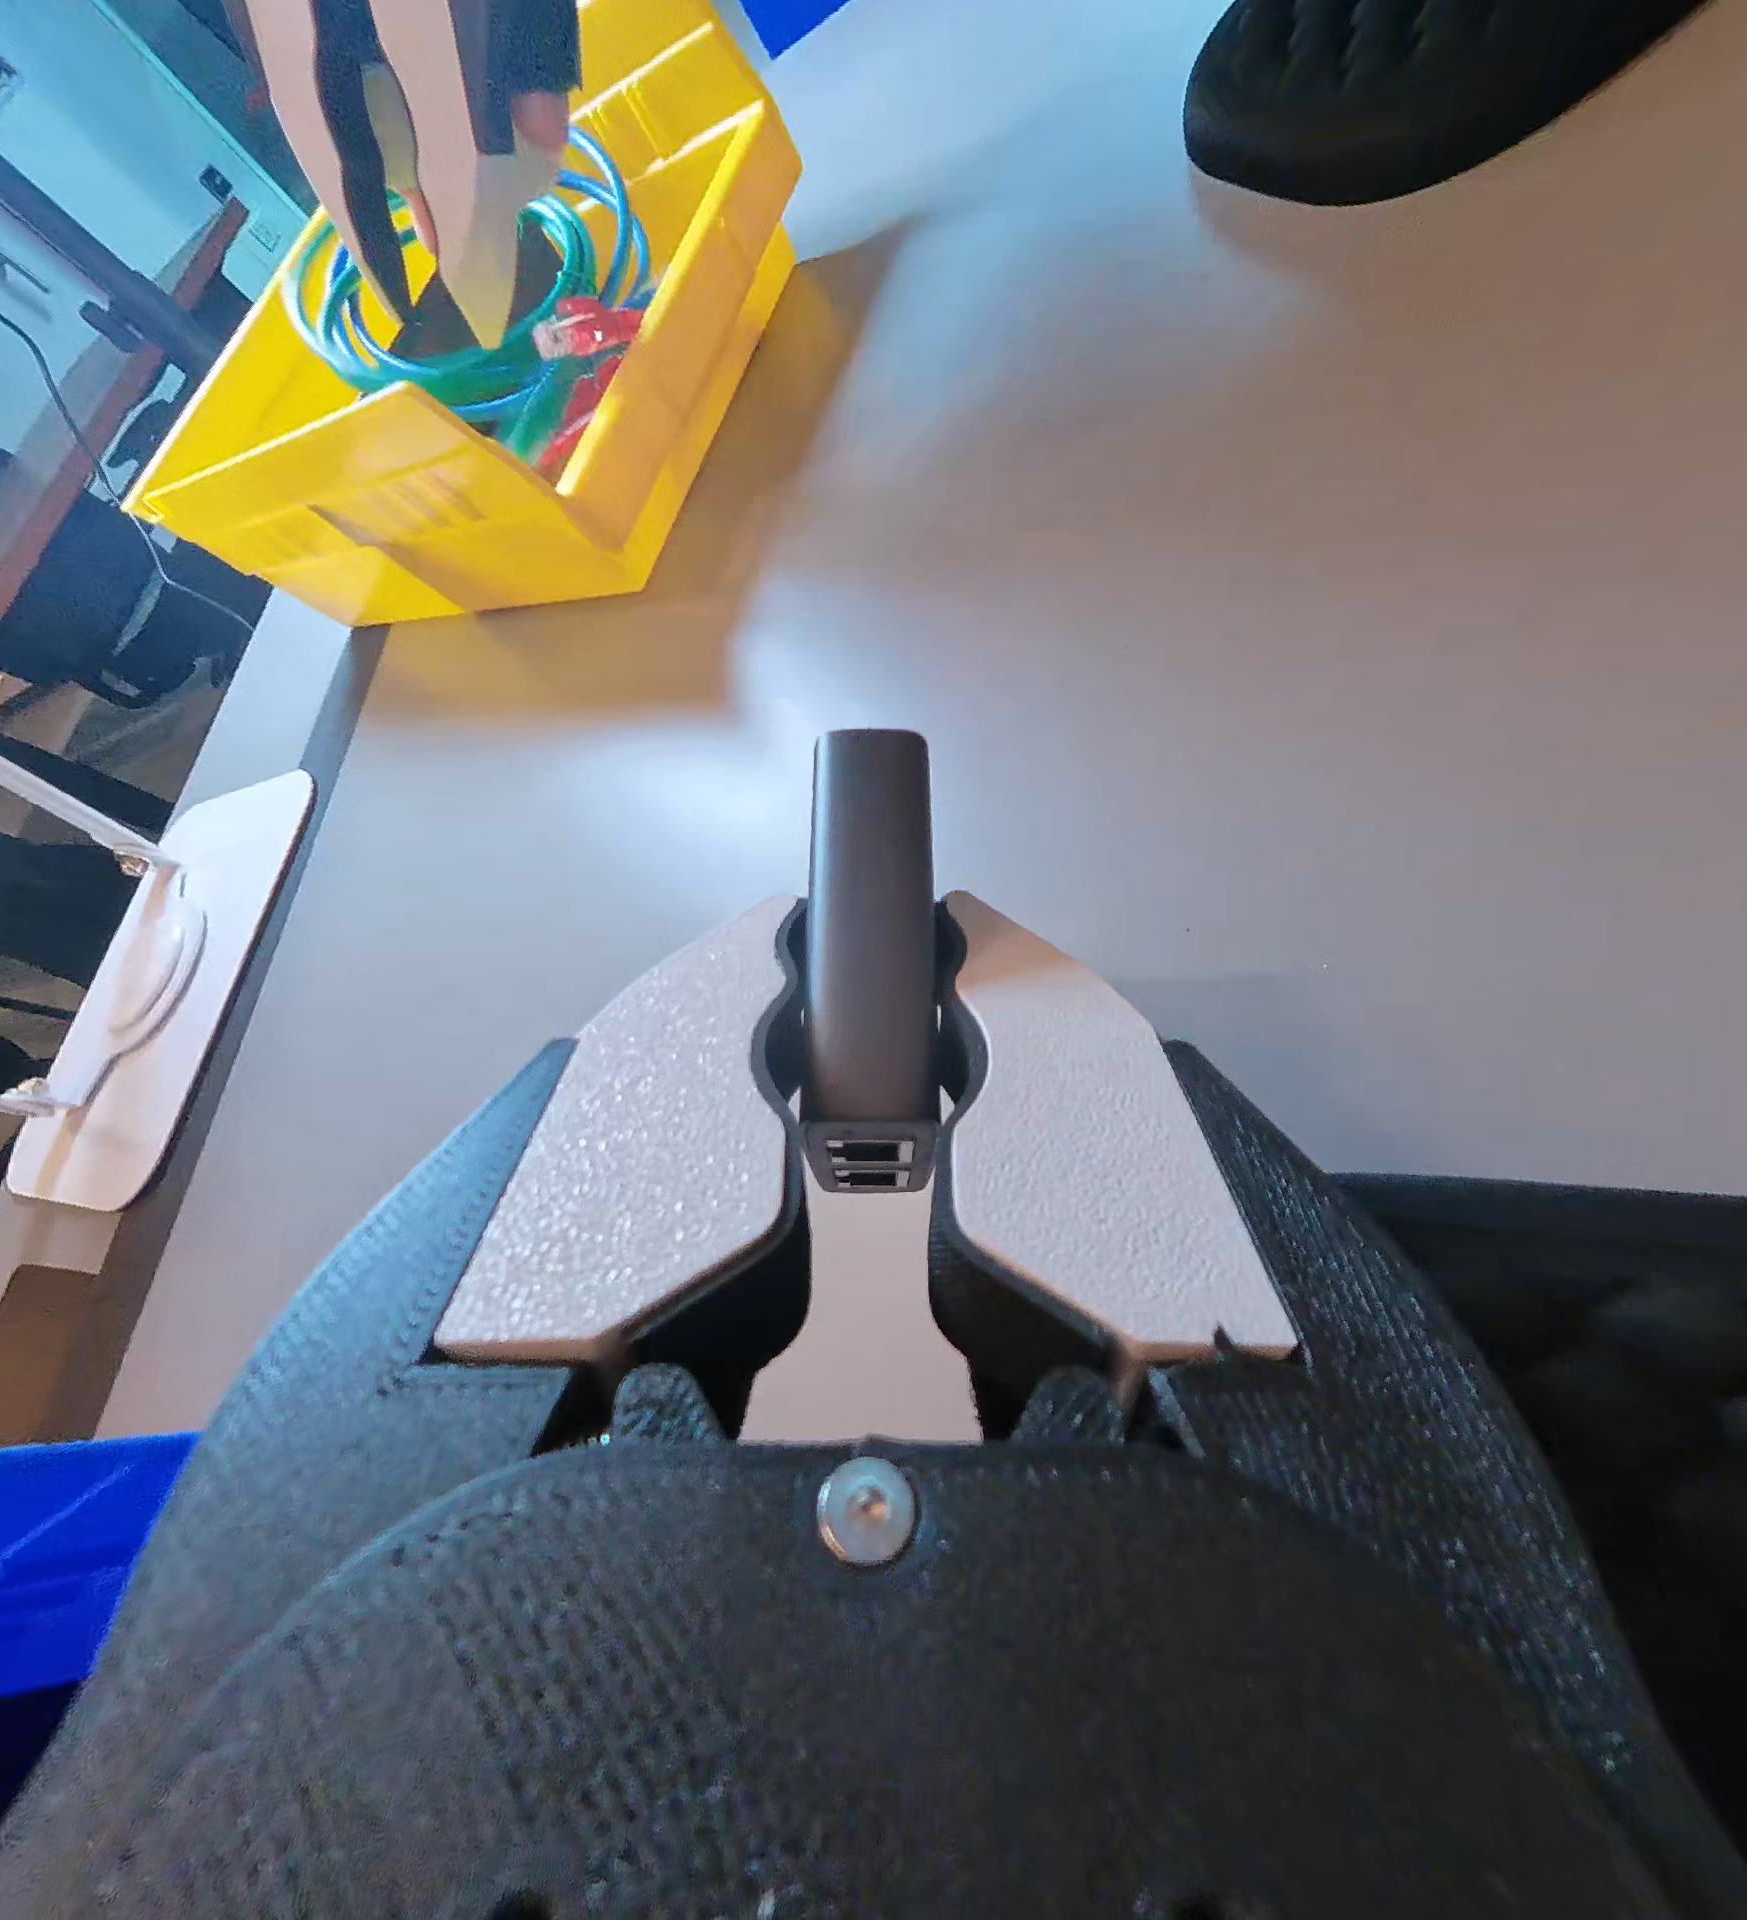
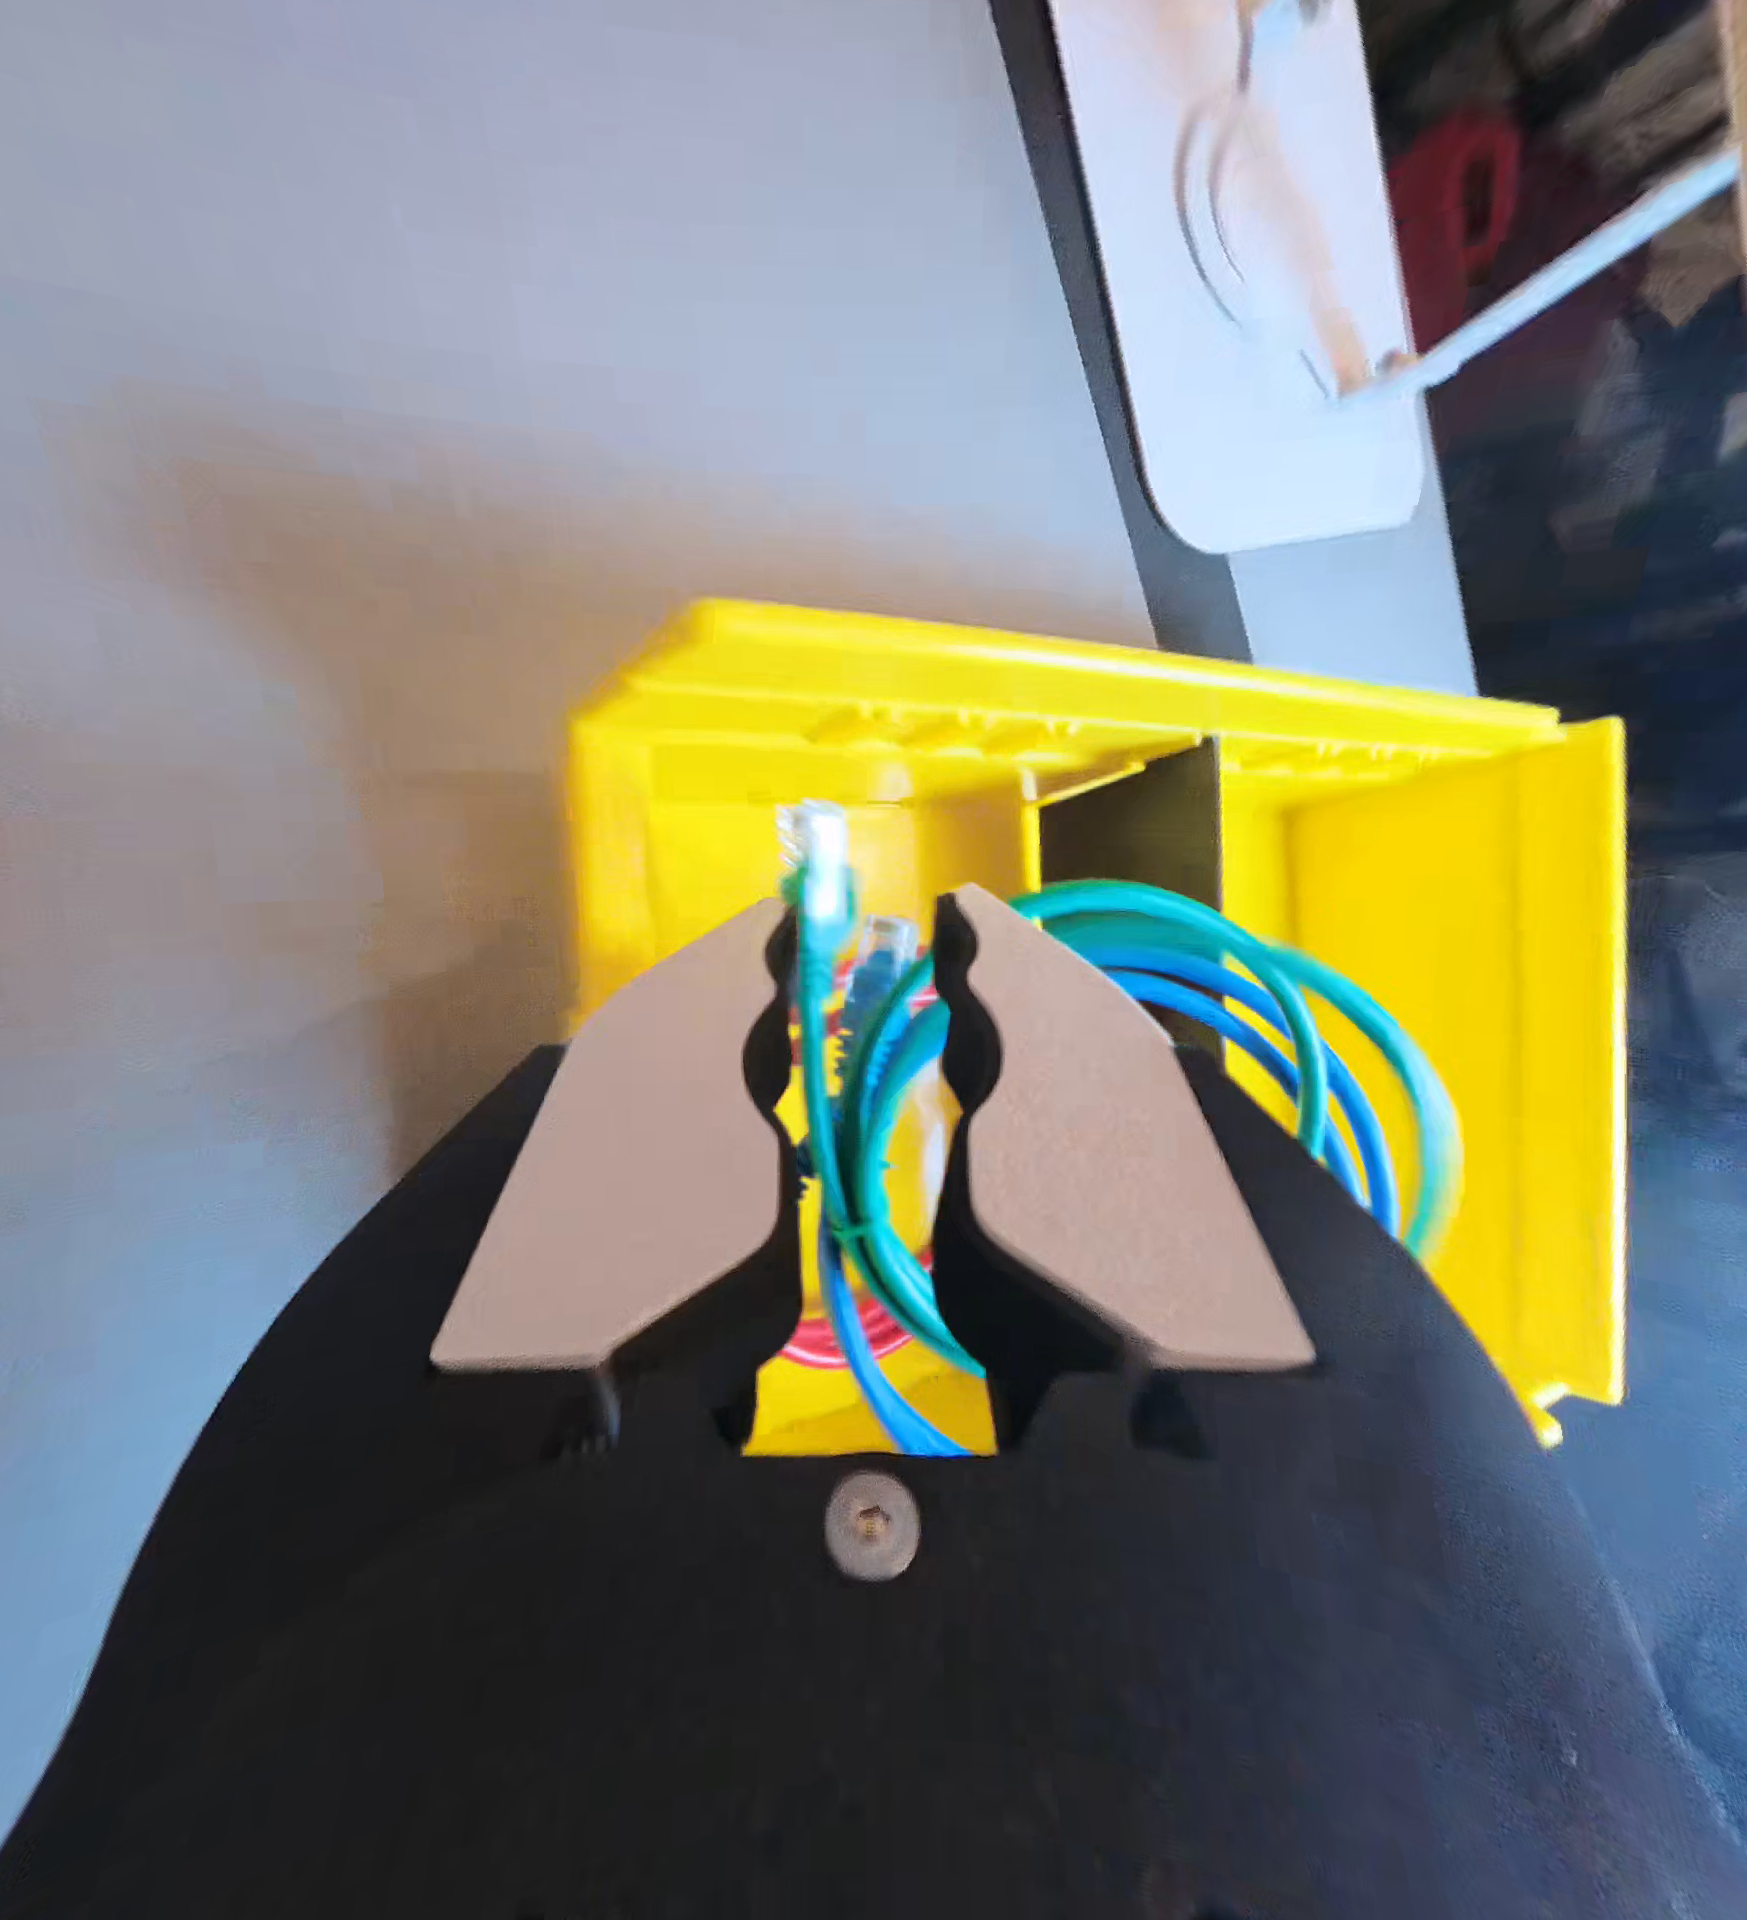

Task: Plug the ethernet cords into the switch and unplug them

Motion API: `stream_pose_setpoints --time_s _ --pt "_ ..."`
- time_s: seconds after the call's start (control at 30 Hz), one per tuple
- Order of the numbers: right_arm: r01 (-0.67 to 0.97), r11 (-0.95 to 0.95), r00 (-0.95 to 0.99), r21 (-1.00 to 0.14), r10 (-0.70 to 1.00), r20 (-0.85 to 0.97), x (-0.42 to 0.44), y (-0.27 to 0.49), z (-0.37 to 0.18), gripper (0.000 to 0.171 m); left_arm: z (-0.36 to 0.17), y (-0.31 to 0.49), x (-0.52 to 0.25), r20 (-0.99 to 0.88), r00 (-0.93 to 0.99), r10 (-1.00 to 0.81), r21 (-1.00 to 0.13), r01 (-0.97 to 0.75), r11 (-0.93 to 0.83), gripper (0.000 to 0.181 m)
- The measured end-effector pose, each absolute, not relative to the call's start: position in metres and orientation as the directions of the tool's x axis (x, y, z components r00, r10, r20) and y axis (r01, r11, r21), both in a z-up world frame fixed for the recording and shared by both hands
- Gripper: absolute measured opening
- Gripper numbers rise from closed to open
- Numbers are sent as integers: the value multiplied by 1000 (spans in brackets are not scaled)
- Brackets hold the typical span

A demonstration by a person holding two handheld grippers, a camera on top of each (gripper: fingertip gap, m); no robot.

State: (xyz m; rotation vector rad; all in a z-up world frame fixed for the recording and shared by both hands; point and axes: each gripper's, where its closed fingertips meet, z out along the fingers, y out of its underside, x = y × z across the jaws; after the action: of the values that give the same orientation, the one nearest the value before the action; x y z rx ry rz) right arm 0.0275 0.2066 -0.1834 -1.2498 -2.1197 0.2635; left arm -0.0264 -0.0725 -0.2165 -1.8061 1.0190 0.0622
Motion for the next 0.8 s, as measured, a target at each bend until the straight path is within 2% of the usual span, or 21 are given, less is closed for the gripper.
stream_pose_setpoints --time_s 0.1,0.2,0.3,0.4,0.53,0.6,0.7,0.73,0.8 --pt "674 496 -247 -548 850 465 19 216 -174 39 -217 -71 -32 -459 656 -599 -753 -645 -130 21" --pt "585 442 -166 -680 886 434 22 207 -142 39 -214 -69 -35 -440 678 -588 -781 -612 -122 21" --pt "508 422 -145 -751 901 409 32 188 -125 37 -208 -66 -33 -442 694 -569 -802 -590 -96 21" --pt "390 453 -231 -802 891 391 35 127 -125 35 -195 -65 -23 -426 708 -564 -836 -546 -54 21" --pt "218 549 -443 -807 792 420 31 12 -150 34 -184 -64 -1 -422 694 -583 -850 -526 -11 21" --pt "142 499 -530 -855 768 360 29 -39 -154 34 -184 -62 11 -430 678 -596 -843 -538 -4 21" --pt "104 511 -572 -853 733 369 21 -71 -164 34 -191 -61 23 -428 659 -618 -831 -556 -18 21" --pt "100 522 -588 -847 718 373 21 -75 -170 24 -194 -61 24 -418 659 -625 -833 -553 -25 21" --pt "75 534 -598 -842 700 390 21 -76 -175 20 -197 -62 26 -386 662 -643 -847 -530 -37 21"
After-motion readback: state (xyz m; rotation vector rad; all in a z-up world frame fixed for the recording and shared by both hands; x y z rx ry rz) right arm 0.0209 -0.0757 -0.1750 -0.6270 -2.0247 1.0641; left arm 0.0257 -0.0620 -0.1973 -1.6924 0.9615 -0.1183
